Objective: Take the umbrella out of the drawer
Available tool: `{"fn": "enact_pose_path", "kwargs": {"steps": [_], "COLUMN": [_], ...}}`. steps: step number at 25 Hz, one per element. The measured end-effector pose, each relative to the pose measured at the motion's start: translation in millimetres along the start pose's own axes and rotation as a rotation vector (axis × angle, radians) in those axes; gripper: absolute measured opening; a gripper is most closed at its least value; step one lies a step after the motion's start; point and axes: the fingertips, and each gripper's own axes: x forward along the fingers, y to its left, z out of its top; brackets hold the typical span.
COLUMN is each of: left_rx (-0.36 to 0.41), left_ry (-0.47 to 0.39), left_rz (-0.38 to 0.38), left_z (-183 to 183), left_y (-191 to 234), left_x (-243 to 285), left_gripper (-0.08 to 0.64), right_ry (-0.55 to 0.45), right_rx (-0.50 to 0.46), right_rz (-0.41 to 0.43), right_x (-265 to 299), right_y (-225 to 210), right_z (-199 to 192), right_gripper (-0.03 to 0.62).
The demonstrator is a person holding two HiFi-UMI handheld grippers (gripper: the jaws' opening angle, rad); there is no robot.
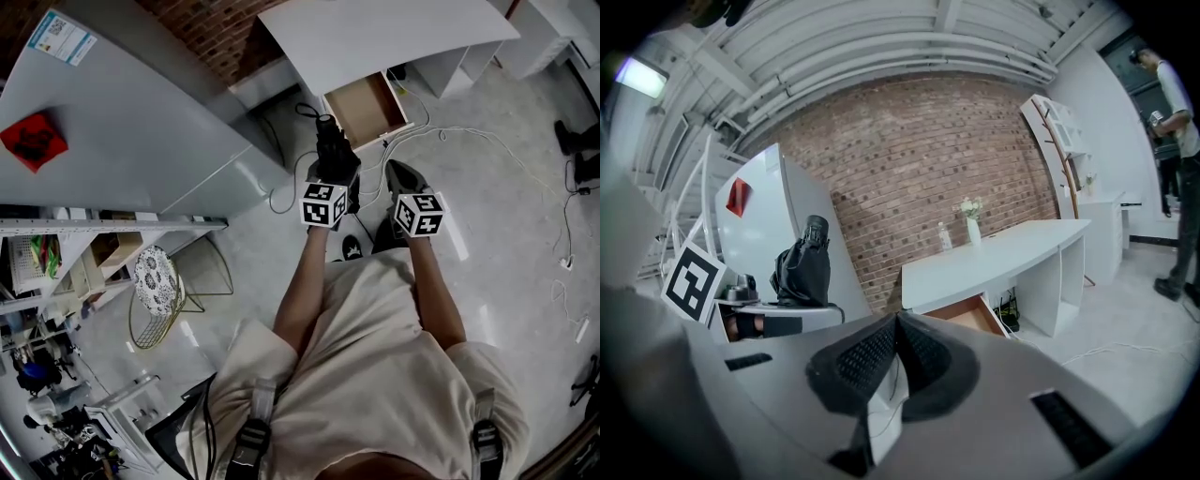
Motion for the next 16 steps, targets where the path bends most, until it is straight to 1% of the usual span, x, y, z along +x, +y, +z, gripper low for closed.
{"fn": "enact_pose_path", "kwargs": {"steps": [4, 9, 16], "left_rx": [0.013, 0.008, 0.014], "left_ry": [-0.015, -0.011, -0.004], "left_rz": [0.016, 0.022, -0.001], "left_z": [4.5, 2.1, 0.4], "left_y": [1.4, 3.6, -2.9], "left_x": [-2.9, -4.8, -0.8], "left_gripper": [0.236, 0.236, 0.236], "right_ry": [-0.009, -0.012, -0.016], "right_rx": [-0.026, -0.033, -0.033], "right_rz": [0.013, 0.013, 0.002], "right_x": [-1.2, -2.5, -6.8], "right_y": [5.3, 8.1, 5.1], "right_z": [6.7, 6.0, 6.4], "right_gripper": [0.069, 0.069, 0.069]}}
